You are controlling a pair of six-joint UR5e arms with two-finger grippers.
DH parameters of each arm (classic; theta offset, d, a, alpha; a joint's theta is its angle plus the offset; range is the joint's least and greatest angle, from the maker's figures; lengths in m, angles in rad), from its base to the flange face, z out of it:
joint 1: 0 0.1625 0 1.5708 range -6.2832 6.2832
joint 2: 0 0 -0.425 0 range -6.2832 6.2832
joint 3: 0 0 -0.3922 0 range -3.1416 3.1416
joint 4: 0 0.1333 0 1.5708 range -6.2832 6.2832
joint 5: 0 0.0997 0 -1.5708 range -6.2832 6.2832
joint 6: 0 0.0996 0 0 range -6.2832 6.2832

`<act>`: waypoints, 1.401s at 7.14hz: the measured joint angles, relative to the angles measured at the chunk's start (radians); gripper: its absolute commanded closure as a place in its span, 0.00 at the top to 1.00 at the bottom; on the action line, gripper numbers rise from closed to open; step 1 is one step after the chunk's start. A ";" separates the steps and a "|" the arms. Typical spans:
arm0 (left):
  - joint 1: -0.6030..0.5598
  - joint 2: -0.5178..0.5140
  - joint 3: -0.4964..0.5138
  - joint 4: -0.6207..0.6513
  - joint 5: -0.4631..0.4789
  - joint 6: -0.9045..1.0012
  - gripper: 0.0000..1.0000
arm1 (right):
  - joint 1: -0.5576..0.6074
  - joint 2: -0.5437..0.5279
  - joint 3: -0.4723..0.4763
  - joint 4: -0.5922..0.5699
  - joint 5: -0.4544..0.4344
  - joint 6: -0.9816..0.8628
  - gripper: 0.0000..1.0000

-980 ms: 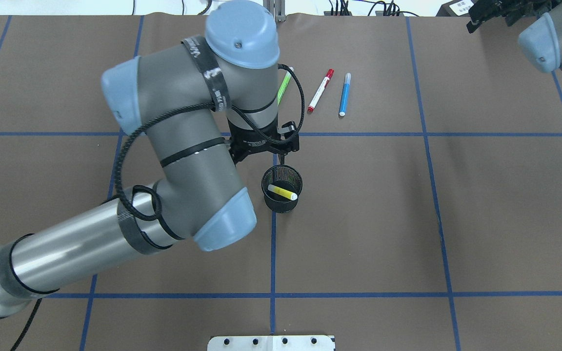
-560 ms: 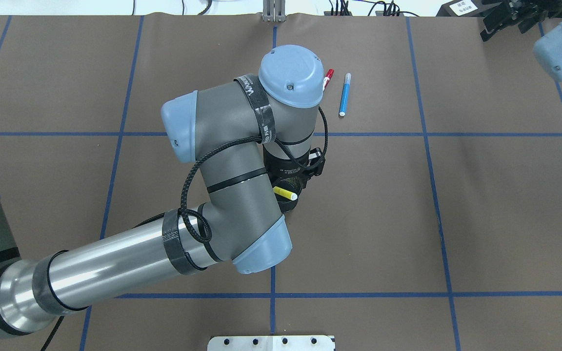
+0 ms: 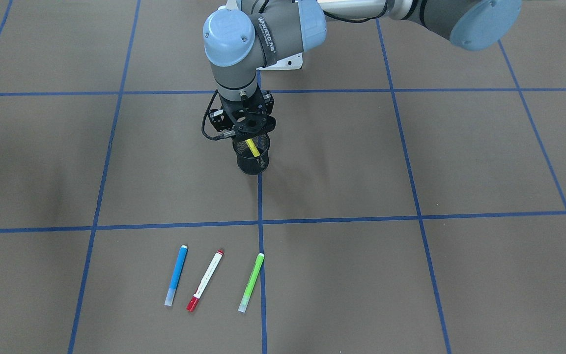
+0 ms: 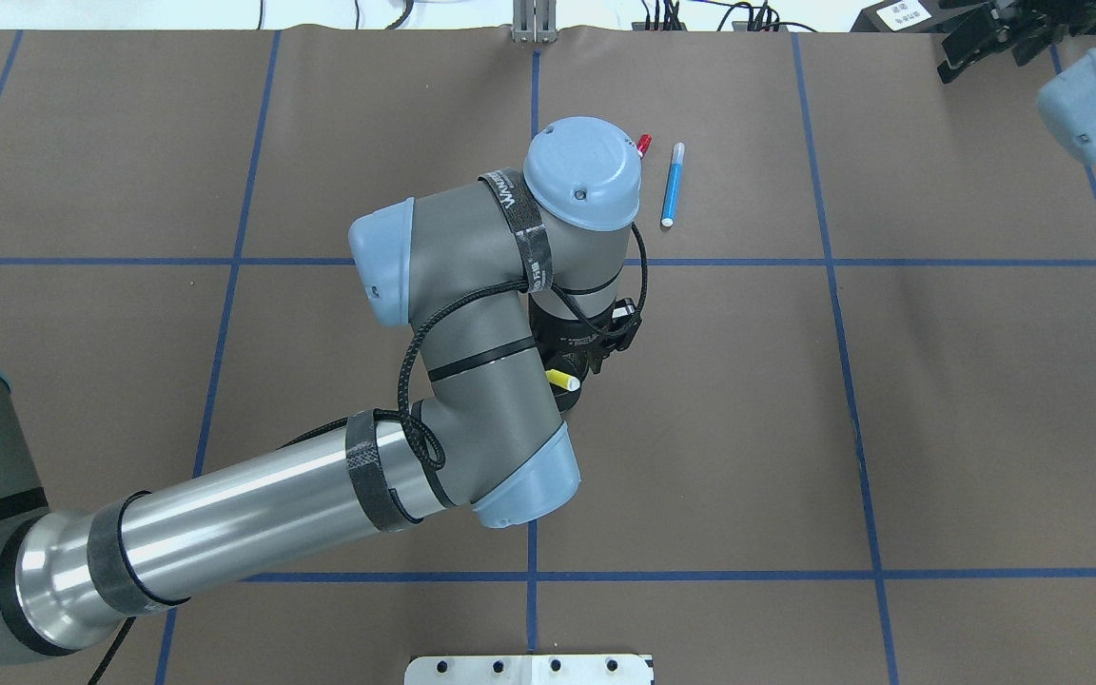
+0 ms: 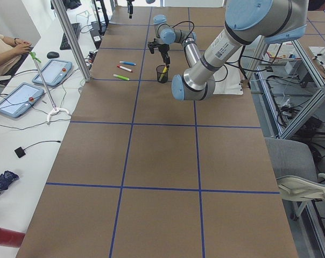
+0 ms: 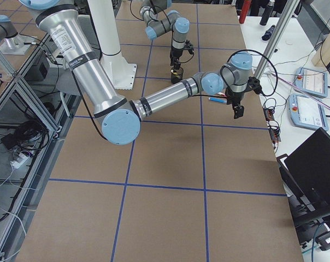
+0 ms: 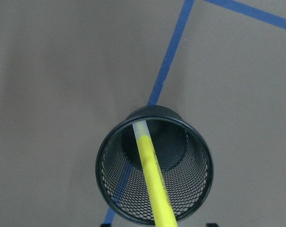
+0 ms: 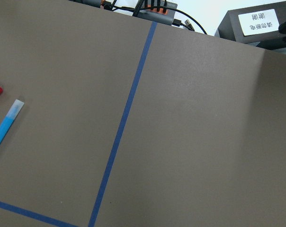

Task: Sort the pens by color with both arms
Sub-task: 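Lower the left gripper into the cup and grasp the yellow highlighter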

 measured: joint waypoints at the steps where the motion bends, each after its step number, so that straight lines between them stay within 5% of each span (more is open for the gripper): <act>1: 0.002 0.000 0.010 -0.012 0.005 0.005 0.53 | -0.002 0.000 0.000 0.000 -0.004 0.000 1.00; 6: 0.019 -0.003 0.027 -0.034 0.020 0.010 0.46 | -0.006 0.004 0.000 0.000 -0.007 0.001 1.00; 10: 0.019 -0.006 0.027 -0.033 0.022 0.018 0.20 | -0.010 0.007 -0.001 0.000 -0.005 0.001 1.00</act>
